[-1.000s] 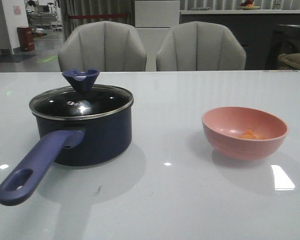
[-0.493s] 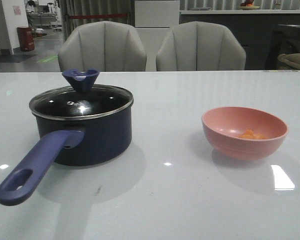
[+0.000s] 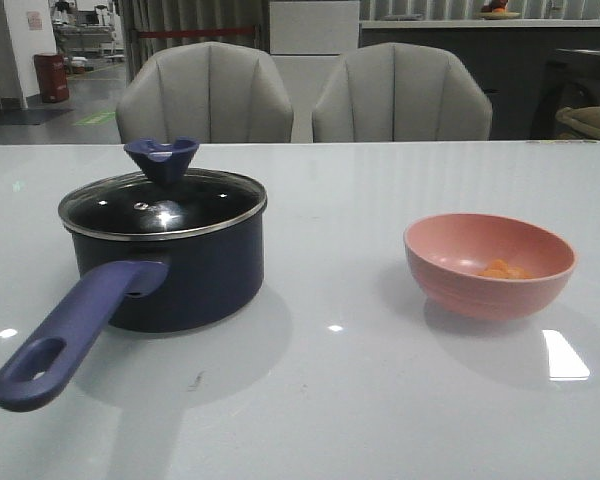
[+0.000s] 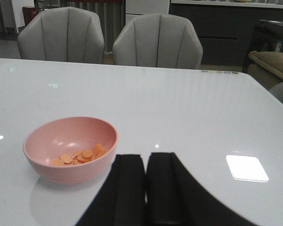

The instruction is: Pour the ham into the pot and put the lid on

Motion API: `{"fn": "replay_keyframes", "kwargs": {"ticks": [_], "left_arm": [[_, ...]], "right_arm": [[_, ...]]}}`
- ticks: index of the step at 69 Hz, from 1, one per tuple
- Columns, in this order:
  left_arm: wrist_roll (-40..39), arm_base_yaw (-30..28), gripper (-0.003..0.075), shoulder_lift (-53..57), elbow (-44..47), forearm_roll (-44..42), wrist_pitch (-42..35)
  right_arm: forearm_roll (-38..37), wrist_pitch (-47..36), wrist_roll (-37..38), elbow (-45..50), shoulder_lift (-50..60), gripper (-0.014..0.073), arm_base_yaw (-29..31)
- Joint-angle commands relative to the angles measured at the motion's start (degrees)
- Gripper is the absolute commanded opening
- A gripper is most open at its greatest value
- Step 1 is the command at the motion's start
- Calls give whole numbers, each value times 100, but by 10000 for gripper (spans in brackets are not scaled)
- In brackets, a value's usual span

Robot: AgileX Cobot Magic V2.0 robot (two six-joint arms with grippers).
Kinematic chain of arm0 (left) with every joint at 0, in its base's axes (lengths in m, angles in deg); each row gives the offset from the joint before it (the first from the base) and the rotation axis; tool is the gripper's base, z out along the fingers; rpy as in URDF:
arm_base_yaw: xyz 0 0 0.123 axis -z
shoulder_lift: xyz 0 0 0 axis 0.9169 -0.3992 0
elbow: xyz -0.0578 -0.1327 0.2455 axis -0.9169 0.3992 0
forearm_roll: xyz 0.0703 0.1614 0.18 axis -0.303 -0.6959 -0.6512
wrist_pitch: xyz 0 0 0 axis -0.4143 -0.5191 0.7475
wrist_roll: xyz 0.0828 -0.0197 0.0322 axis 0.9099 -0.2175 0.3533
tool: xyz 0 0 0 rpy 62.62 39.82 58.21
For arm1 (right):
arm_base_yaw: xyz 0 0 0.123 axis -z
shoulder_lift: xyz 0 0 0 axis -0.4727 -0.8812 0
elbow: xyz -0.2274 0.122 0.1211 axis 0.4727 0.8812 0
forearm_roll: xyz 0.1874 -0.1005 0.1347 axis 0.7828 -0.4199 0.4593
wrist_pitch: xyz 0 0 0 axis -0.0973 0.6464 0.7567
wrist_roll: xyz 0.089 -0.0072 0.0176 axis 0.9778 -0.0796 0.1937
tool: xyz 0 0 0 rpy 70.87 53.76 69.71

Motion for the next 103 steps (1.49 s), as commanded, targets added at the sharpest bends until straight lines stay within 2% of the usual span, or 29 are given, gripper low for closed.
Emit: {"fn": "replay_keyframes", "kwargs": {"ticks": [1,15,46,54,61,83,103], "left_arm": [[-66,94,552,-377,-421,42,-15],[-66,390,555,-1325,-941,-147,461],[-55,391,557,-3771,-2310,10,1134],[-45,430,610,-4342,-2684,134,1179],[-45,698,669,-4908,-3071,146,1329],[-275,2093,670,-6740,-4605,122,1882],[-765,2515,670,-8088,-6016,84,2576]], "right_arm": [[-6,-442,-66,-35,115,157,22],[-6,-442,-66,-35,115,157,22],[-6,-442,-66,-35,115,157,22],[-6,-442,-66,-35,115,157,22],[-6,-442,-66,-35,115,157,22],[-6,-442,-66,-35,115,157,22],[-6,-442,-66,-35,115,157,22]]}}
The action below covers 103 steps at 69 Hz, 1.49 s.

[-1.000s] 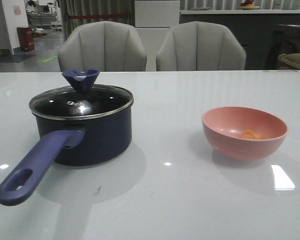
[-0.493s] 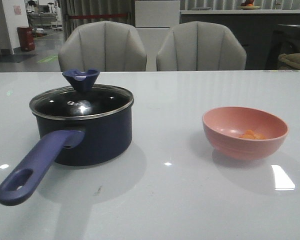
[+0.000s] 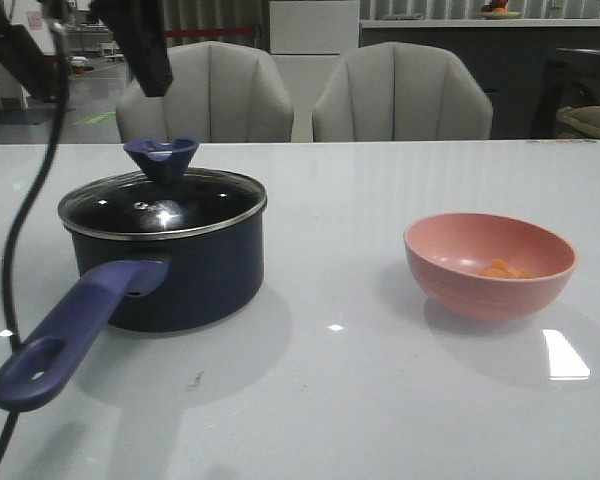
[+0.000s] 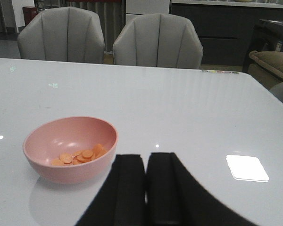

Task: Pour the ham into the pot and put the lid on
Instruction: 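Lower the left gripper onto the purple lid knob and grasp it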

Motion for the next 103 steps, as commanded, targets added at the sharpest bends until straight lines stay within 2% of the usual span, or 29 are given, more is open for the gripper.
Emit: {"fn": "replay_keyframes", "kwargs": {"ticks": [1,32,45,70,76,93,103], "left_arm": [[-237,108,670,-195,-646,1,99],[-1064,163,670,-1116,-1614,-280,449],[-1170,163,670,-1472,-1930,-517,789],[-1210,163,668,-1862,-2005,-496,852],[-1210,163,638,-1897,-2005,-496,852],[-1210,163,424,-1894,-2005,-496,714],[-1210,163,356,-1894,-2005,-496,680]], "right_arm": [[-6,-442,-66,-35,115,157,22],[-6,-442,-66,-35,115,157,22],[-6,-442,-66,-35,115,157,22],[-6,-442,-66,-35,120,157,22],[-6,-442,-66,-35,120,157,22],[-6,-442,-66,-35,120,157,22],[-6,-442,-66,-35,120,157,22]]}}
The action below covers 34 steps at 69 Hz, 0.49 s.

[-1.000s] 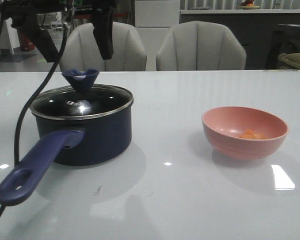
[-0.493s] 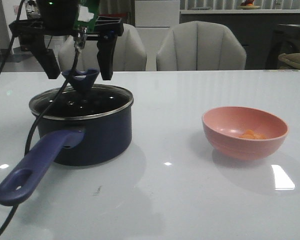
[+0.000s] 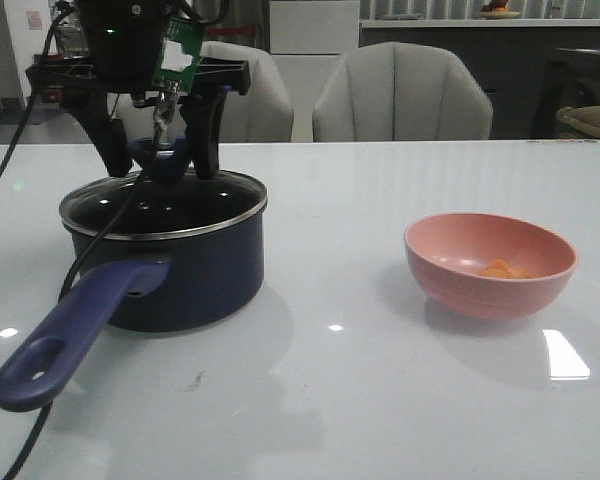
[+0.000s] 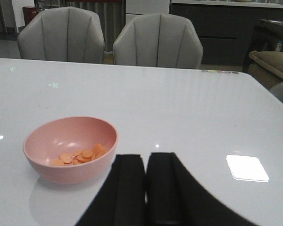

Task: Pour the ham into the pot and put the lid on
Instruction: 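Lower the left gripper onto the purple lid knob and grasp it, then lift the glass lid off the saucepan with the left gripper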

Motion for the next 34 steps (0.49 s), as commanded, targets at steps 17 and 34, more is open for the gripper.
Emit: {"fn": "replay_keyframes", "kwargs": {"ticks": [17,34], "left_arm": [[-63,41,332,300,-178,-28,-253],[-63,41,332,311,-240,-41,-186]], "right_arm": [[-6,-442,-66,-35,120,157,22],[-6,-442,-66,-35,120,157,22]]}}
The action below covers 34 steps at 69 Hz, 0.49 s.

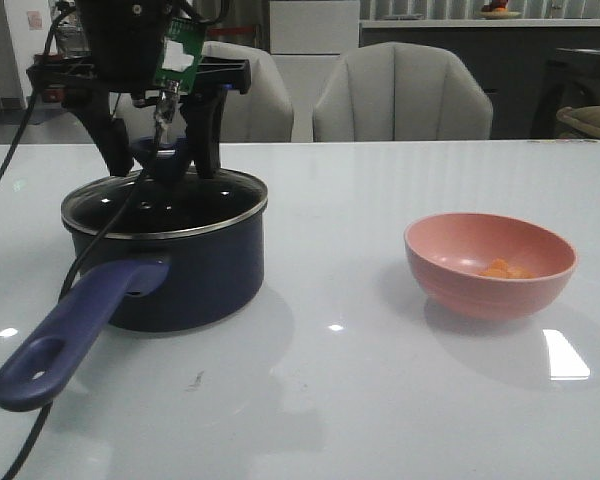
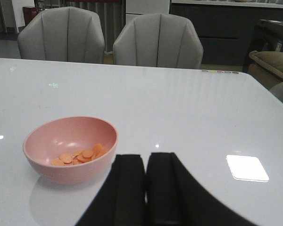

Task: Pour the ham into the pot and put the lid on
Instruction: 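Lift the glass lid off the saucepan with the left gripper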

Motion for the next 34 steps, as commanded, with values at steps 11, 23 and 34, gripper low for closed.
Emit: {"fn": "replay_keyframes", "kwargs": {"ticks": [11,23,34], "left_arm": [[-63,41,332,311,-412,-51,40],[-63,41,332,323,-495,-104,196],[-63,41,332,404,-495,-175,233]], "right_arm": [[-6,-442,-66,-35,120,157,22],[-6,-442,-66,-35,120,157,22],[-6,-442,-66,-35,120,157,22]]}}
